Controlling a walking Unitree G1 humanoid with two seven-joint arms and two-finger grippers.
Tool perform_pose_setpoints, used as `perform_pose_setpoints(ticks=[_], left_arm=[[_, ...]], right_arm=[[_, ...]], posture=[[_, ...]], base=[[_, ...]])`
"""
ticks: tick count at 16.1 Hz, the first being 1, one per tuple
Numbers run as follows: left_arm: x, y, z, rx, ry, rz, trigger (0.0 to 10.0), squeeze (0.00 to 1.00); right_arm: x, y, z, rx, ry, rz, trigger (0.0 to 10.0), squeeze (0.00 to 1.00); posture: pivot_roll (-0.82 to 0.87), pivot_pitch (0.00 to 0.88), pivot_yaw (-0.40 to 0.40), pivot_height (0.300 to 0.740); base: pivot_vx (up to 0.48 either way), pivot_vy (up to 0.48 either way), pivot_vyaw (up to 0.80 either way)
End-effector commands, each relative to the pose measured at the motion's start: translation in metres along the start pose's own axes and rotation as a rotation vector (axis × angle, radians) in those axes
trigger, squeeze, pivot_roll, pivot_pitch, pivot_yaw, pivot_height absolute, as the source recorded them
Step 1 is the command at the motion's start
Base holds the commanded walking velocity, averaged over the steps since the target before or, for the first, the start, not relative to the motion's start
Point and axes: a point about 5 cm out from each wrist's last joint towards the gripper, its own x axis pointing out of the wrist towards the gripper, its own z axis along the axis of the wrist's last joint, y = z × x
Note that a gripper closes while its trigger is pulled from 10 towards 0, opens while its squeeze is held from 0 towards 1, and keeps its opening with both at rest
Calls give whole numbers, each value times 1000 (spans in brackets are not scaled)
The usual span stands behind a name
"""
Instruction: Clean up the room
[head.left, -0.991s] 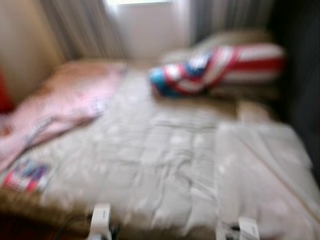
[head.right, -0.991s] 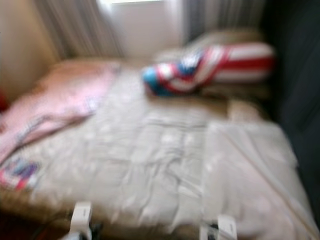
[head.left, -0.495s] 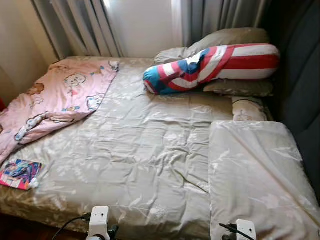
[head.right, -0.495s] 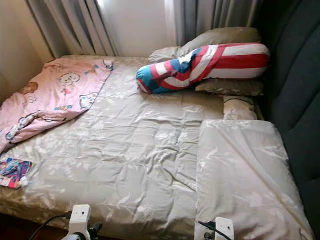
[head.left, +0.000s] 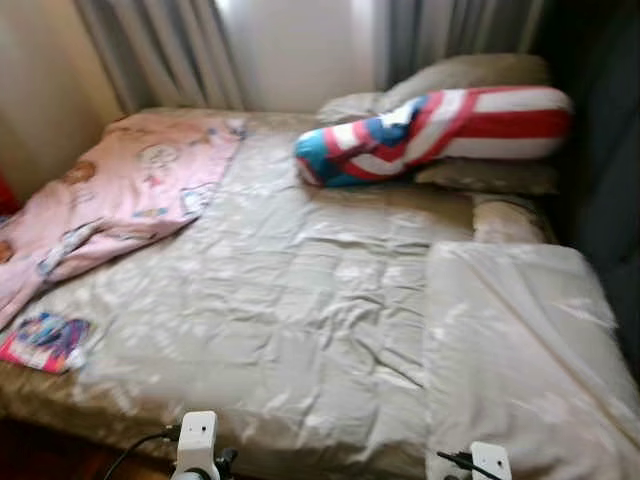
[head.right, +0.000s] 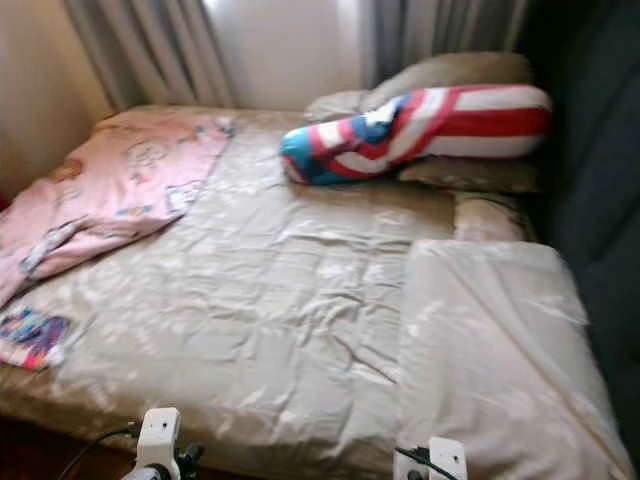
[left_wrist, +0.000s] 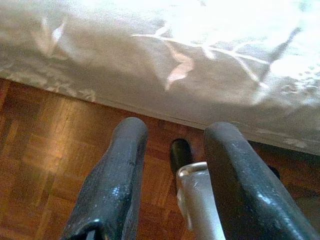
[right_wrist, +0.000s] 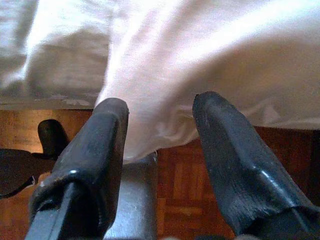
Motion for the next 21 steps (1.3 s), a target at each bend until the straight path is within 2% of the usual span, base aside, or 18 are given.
perform_pose_setpoints(ticks=[1,12,21], left_arm=[[-1,6,-3,9,12,15,10000,0],[0,4,1,23,0,6,10000,0],[0,4,4,23,-8,6,10000,0]], right_arm=[[0,5,-4,1,16,11,10000,0],[0,8,-3,-1,15,11,10000,0],[1,8,1,7,-2,13,10000,0]], posture=[[-80,31,59,740],[-84,15,66,740],[-83,37,67,740]], base=[[0,341,0],[0,343,0],[0,341,0]])
